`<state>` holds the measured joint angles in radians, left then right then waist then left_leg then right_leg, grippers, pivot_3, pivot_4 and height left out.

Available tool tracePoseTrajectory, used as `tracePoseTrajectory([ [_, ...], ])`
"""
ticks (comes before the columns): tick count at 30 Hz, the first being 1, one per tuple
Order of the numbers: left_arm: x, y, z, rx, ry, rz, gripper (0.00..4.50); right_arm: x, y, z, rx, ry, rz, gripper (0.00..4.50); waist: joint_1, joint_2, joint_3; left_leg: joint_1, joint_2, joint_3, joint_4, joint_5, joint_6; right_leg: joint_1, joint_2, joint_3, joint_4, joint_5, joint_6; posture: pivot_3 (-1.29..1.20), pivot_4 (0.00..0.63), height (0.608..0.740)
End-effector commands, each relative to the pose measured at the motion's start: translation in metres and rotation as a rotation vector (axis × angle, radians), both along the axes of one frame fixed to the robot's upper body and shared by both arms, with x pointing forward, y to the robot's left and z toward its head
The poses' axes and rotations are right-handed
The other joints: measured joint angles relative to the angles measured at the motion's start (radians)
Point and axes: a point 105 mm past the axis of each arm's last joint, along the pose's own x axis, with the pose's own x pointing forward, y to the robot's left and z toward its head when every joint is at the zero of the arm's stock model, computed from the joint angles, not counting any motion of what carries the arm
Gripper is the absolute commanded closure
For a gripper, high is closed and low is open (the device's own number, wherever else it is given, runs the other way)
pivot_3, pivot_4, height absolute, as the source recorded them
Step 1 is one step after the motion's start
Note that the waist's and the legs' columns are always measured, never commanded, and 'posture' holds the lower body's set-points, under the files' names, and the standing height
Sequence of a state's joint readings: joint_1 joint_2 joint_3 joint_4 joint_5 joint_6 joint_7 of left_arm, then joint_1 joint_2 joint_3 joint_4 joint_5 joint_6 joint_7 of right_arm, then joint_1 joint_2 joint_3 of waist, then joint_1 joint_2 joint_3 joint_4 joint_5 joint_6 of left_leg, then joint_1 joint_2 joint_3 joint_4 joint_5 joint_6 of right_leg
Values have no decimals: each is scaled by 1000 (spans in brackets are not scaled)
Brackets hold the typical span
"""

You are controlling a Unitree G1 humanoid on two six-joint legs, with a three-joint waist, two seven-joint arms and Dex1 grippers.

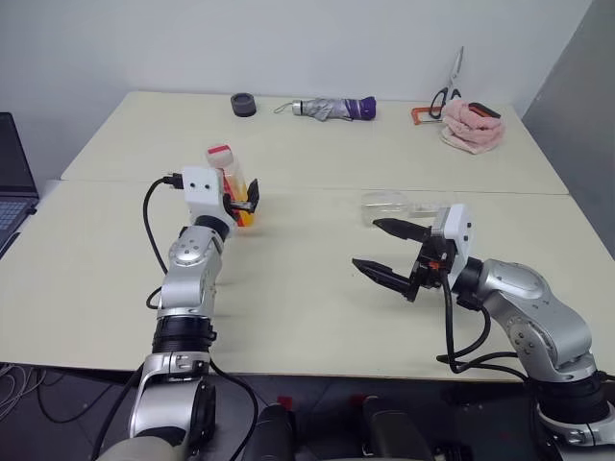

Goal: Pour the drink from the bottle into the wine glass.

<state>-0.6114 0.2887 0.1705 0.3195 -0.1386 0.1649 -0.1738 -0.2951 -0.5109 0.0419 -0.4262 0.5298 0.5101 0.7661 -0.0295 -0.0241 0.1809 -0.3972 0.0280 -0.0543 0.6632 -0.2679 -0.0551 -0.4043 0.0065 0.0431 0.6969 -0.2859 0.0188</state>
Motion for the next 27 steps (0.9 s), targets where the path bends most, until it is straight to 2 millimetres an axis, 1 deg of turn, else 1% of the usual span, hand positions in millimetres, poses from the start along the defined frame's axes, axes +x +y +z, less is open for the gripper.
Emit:
tracePoseTrajectory([
  [1, 3, 1, 20, 7, -64, 14, 0, -2, 1, 10, 3, -33, 19, 43, 0, 0, 0, 0, 0, 0, 0, 0, 0, 0, 0, 0, 0, 0, 0, 0, 150, 740],
  [14, 8, -2, 36, 15, -94, 31, 0, -1, 1, 10, 2, -26, 20, 43, 0, 0, 0, 0, 0, 0, 0, 0, 0, 0, 0, 0, 0, 0, 0, 0, 150, 740],
  [27, 8, -1, 34, 3, -85, 47, 0, 0, 0, 8, -6, -17, 20, 43, 0, 0, 0, 0, 0, 0, 0, 0, 0, 0, 0, 0, 0, 0, 0, 0, 150, 740],
])
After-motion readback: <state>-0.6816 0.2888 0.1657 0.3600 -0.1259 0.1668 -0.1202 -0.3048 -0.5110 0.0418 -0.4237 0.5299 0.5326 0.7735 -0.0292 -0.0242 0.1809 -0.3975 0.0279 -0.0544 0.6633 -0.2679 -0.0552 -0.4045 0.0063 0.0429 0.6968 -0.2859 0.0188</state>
